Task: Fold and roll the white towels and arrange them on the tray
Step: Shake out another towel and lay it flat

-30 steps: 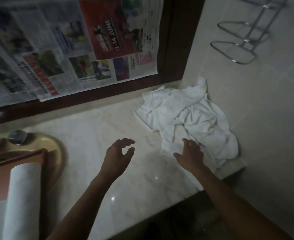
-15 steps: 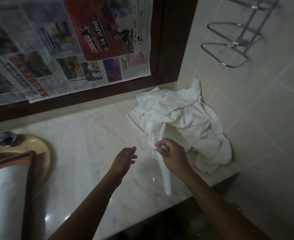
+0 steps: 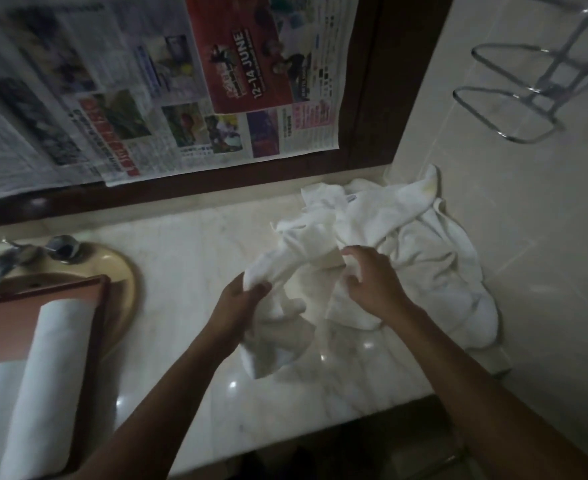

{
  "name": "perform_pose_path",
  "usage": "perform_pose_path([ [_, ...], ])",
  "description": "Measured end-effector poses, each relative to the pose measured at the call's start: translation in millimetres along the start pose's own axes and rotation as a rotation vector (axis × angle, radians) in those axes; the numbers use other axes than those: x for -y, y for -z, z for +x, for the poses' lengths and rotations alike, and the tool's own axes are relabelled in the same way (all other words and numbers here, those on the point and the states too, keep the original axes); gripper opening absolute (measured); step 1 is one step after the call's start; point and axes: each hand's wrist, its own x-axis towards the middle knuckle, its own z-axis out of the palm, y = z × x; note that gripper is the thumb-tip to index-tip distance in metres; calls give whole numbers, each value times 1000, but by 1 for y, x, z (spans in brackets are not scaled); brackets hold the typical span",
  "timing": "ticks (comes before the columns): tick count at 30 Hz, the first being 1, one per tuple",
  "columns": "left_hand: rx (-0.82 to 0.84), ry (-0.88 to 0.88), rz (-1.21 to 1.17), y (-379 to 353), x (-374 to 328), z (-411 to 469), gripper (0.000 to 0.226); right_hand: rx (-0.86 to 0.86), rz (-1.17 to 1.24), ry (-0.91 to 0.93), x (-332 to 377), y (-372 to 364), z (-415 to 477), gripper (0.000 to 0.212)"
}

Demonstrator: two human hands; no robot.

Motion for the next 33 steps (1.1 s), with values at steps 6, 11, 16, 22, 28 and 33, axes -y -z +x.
perform_pose_path([
  [6,-137,-87,240,59,-15,-46,15,386,-735,-44,-72,-33,58,74],
  [11,-132,-22,309,96,-10,-92,15,159,-614,-43,-34,-61,49,64],
  [16,16,61,333,114,19,-130,21,322,-285,40,49,-120,12,81],
  [22,326,210,574,134,50,-151,31,314,-147,132,78,-155,-8,26],
  [28,-35,81,758,131,78,-139,53,428,284,-14,110,-121,-33,18],
  [33,-29,-82,779,113,79,-139,106,535,350,63,159,-100,-114,27],
])
